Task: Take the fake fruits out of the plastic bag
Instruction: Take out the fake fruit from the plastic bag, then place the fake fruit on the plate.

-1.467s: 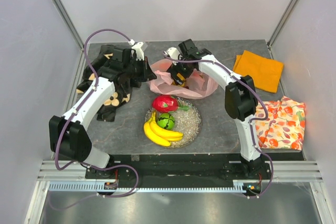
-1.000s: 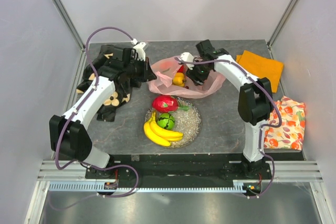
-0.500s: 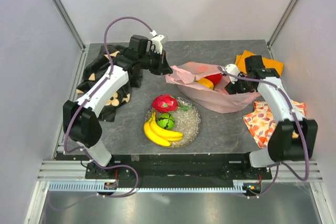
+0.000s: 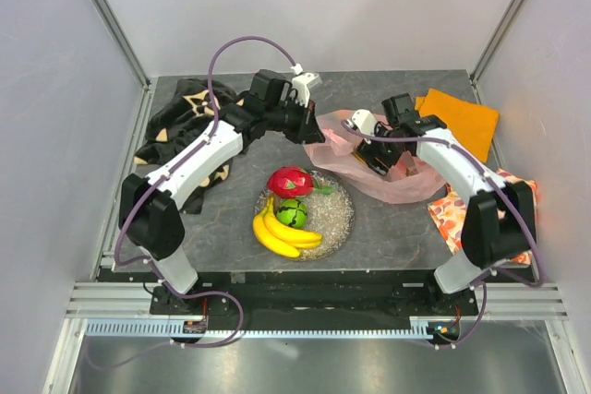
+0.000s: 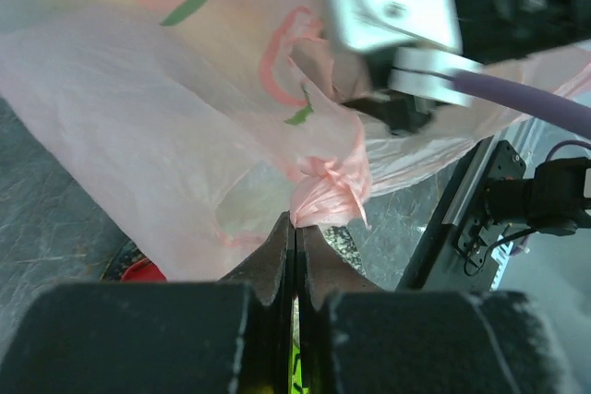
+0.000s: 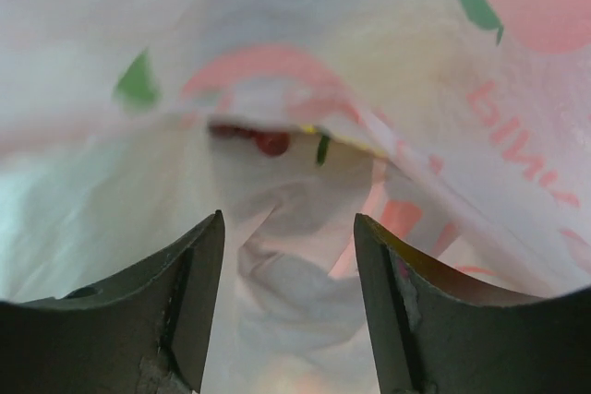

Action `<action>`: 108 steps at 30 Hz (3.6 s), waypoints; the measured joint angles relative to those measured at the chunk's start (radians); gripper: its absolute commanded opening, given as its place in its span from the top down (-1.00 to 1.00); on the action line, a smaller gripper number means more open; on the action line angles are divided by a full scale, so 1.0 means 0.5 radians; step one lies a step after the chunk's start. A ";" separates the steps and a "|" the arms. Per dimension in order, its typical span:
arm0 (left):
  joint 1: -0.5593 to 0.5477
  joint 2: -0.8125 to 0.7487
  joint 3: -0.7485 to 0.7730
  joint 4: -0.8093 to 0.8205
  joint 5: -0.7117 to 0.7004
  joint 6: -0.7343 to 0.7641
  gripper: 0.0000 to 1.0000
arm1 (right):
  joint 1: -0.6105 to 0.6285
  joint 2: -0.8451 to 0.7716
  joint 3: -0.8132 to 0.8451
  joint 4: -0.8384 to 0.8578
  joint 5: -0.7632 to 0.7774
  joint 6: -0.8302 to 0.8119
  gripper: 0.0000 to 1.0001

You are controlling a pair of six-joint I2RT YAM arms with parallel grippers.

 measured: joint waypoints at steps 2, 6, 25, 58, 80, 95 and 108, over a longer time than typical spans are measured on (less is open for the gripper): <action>-0.018 0.007 0.000 0.000 -0.008 0.000 0.97 | -0.001 0.097 0.034 0.063 0.036 0.042 -0.36; -0.016 0.006 0.000 0.005 -0.042 0.001 0.97 | -0.001 0.240 0.113 0.155 0.103 0.130 -0.68; -0.011 0.010 0.001 0.007 -0.084 0.001 0.97 | -0.003 0.736 0.447 0.296 0.321 0.317 0.06; -0.011 0.060 0.159 0.067 -0.207 -0.152 0.97 | 0.638 0.050 0.358 -0.522 -0.507 0.182 0.14; -0.011 -0.036 0.101 0.062 -0.242 -0.134 0.97 | 0.670 0.183 -0.081 -0.266 -0.159 -0.146 0.04; -0.011 -0.036 0.070 0.062 -0.242 -0.133 0.97 | 0.708 0.310 -0.060 0.059 0.015 -0.147 -0.96; -0.011 -0.035 0.070 0.063 -0.235 -0.134 0.97 | 0.699 0.188 0.134 -0.243 0.101 -0.146 -0.96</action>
